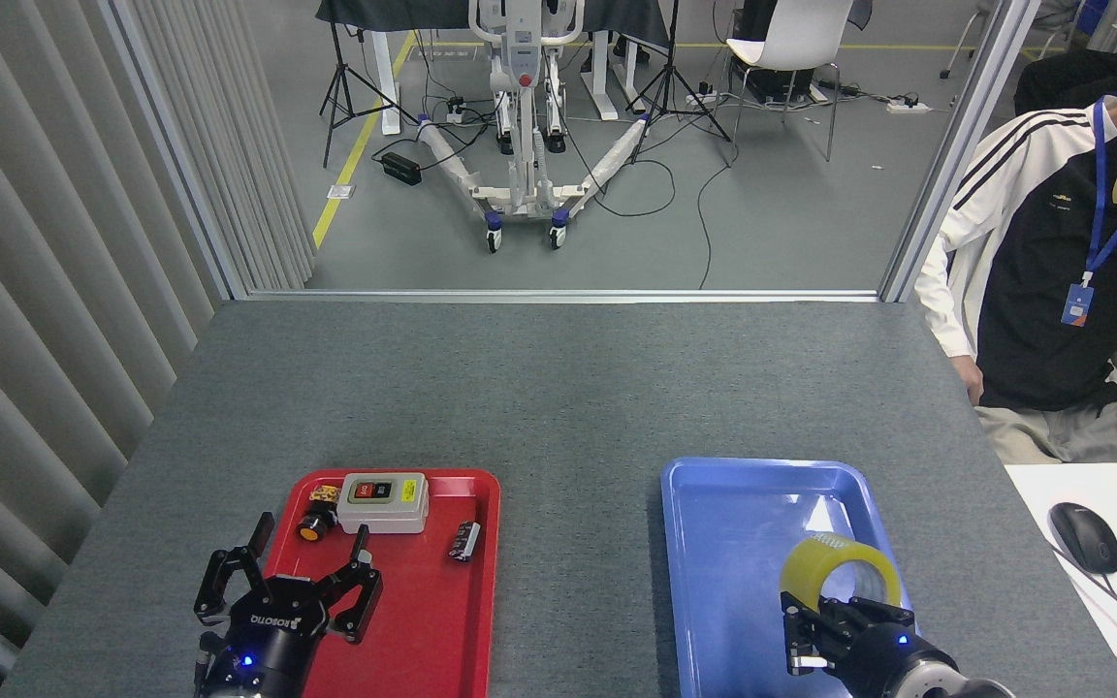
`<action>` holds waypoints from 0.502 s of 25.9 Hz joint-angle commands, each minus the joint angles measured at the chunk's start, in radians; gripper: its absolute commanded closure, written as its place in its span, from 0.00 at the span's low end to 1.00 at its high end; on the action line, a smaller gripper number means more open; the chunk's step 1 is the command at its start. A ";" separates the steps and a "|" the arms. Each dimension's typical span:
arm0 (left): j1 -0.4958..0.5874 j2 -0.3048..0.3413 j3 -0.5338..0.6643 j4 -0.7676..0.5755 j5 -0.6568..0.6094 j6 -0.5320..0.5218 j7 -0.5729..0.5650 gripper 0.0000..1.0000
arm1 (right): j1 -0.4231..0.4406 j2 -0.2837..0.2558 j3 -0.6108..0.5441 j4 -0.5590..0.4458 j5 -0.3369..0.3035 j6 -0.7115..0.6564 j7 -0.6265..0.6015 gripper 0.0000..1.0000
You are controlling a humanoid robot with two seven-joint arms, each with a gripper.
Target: Place and move tape with both arms
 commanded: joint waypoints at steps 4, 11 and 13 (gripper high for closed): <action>0.009 -0.019 0.011 -0.024 -0.026 -0.023 0.034 0.01 | -0.007 0.003 0.013 0.041 -0.003 0.054 0.009 0.00; 0.009 -0.019 0.014 -0.024 -0.023 -0.136 0.042 0.01 | 0.021 0.003 -0.019 0.003 -0.015 0.054 -0.203 0.00; 0.008 -0.020 0.017 -0.024 -0.023 -0.133 0.042 0.01 | 0.050 0.003 -0.089 -0.021 -0.026 0.053 -0.358 0.00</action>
